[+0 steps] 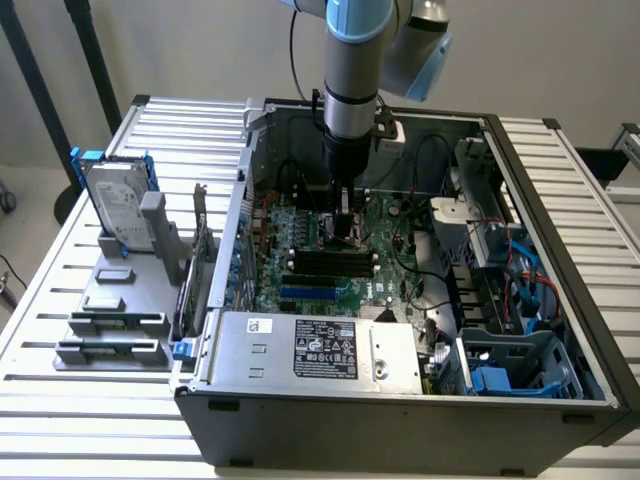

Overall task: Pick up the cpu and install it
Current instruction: 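Place the cpu into insertion slot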

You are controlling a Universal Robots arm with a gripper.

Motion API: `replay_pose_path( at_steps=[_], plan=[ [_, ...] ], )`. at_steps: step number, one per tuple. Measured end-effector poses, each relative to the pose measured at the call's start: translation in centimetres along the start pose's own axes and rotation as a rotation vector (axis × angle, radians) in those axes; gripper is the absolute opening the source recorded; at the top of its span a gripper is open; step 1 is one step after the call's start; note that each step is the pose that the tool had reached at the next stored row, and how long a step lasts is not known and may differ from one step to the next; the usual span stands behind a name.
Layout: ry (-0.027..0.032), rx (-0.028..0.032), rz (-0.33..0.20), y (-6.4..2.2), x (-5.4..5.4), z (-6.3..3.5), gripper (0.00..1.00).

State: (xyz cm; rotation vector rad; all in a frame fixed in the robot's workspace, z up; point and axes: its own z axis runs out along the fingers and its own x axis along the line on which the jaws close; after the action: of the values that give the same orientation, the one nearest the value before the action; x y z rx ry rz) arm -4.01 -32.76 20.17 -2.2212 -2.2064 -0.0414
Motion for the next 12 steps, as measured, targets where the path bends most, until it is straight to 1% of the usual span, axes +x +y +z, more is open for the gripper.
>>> replay_pose_path(
  at_steps=[4, 12],
  plan=[
    [-0.0041, 0.0000, 0.000, 0.00, 0.17, 0.05, 0.55],
    [-0.0052, 0.0000, 0.000, 0.02, 0.20, 0.20, 0.55]
  ],
)
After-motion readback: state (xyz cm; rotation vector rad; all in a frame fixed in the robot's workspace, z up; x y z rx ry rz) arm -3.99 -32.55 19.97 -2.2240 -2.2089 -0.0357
